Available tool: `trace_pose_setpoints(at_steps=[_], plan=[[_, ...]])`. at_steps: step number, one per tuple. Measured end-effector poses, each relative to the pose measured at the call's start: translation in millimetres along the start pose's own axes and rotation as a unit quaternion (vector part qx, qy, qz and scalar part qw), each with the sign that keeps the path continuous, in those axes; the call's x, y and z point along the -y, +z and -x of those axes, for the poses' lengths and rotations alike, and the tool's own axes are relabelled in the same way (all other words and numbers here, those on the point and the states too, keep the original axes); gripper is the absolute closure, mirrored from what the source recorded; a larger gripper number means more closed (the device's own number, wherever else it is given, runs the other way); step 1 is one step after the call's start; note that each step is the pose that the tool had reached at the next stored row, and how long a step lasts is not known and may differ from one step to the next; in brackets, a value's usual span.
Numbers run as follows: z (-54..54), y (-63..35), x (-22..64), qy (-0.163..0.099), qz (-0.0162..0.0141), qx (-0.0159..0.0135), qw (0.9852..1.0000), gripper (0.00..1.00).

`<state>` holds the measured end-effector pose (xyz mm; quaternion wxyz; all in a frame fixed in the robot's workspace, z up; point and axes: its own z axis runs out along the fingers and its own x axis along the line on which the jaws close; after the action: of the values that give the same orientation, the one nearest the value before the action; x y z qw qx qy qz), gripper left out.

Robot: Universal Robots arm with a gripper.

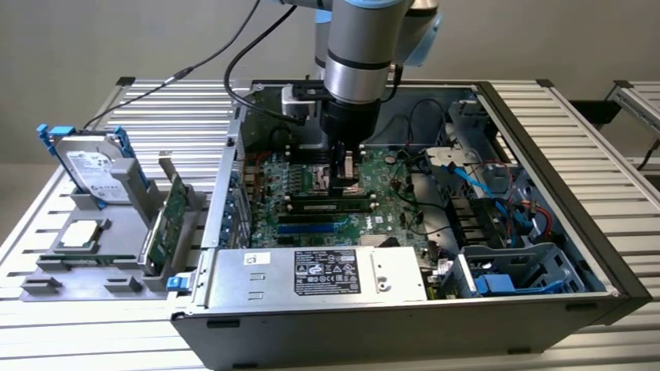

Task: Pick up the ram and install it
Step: 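Press down the ram until it locks into place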

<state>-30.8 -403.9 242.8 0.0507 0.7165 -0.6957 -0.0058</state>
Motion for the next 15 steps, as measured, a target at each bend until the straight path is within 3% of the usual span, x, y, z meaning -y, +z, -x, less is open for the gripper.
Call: trace_pose_setpoints(at_steps=[10,15], plan=[[0.0,0.0,0.0,0.000,0.0001,-0.0001,1.0000,0.89],[-0.6,0.1,-0.1,0.010,0.0032,0.0008,0.9999,0.89]])
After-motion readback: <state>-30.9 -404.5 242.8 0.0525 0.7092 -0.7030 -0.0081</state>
